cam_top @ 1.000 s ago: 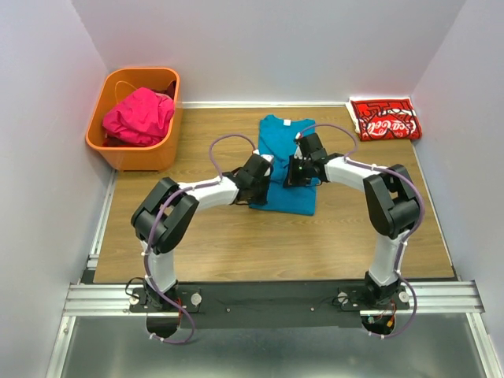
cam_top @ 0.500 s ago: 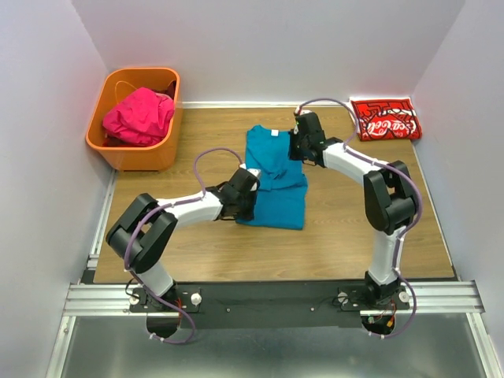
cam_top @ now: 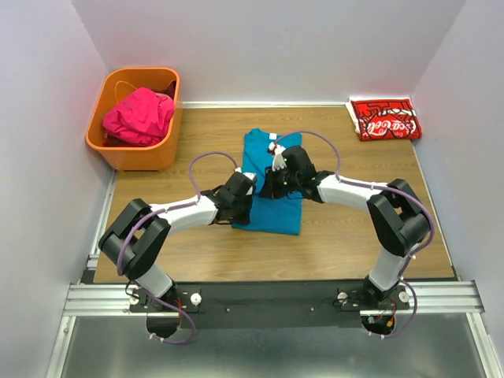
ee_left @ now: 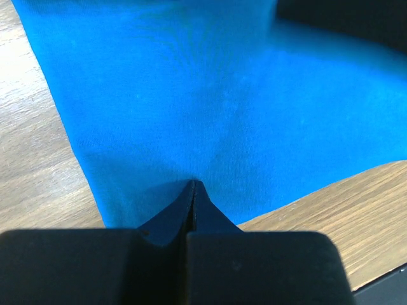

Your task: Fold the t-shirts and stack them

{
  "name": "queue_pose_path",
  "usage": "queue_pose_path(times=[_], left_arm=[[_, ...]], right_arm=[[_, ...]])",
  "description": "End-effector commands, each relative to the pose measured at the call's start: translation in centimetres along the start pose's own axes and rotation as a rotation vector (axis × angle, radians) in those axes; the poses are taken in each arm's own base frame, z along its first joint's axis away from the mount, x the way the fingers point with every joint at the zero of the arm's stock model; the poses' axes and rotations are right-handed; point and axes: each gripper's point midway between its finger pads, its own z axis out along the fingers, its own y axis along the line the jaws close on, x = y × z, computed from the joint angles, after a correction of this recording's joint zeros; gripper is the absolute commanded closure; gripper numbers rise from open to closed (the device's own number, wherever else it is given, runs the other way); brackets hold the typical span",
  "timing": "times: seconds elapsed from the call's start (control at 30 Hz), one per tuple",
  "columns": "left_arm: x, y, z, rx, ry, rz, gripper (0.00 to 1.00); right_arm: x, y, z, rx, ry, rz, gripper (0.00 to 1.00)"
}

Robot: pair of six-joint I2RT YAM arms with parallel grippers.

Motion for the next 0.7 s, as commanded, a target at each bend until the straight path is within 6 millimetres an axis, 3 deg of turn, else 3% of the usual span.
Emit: queue_pose_path(times=[0.0,0.07,0.17,0.33,0.43,0.5,0.57,0.67], left_arm=[[2.2,0.6,-0.5,-0.015,0.060,-0.010,0.97],[2.3,0.5,-0.7,-0.011,0.059,-0.013,0.97],[2.4,0.6,-0.8,-0.012,0.060,-0.015,0.97],[3.3,0.9,-1.2,-0.014,0.073,-0.023,0.97],[3.9,1.1,-1.4,-0.014,0.082,-0.031,0.97],[4.0,1.1,-1.7,-0.012,0.081,-0.036,0.97],[4.1,1.1,-2.0,-0.012,0.077,-0.039,0.96],[4.1,1.2,-2.1,-0.010,0.071,-0.045,0.96]], right_arm=[[0.7,2.3,1.5,-0.102,-0.014,-0.002,0.83],[2.0,2.3,2.7,-0.106,0.016,-0.011,0.83],[2.4,1.3,4.2,-0.084,0.004,-0.021,0.83],[1.5,-1.6,6.3,0.038,-0.030,-0.091,0.83],[-1.1,-4.6,6.9,0.202,-0.101,-0.139,0.83],[-4.4,-7.0,6.2,0.339,-0.175,-0.179,0.83],[-7.3,-9.7,4.8,0.448,-0.242,-0.165,0.83],[-11.0,-11.5,2.6,0.503,-0.326,-0.140,0.84]])
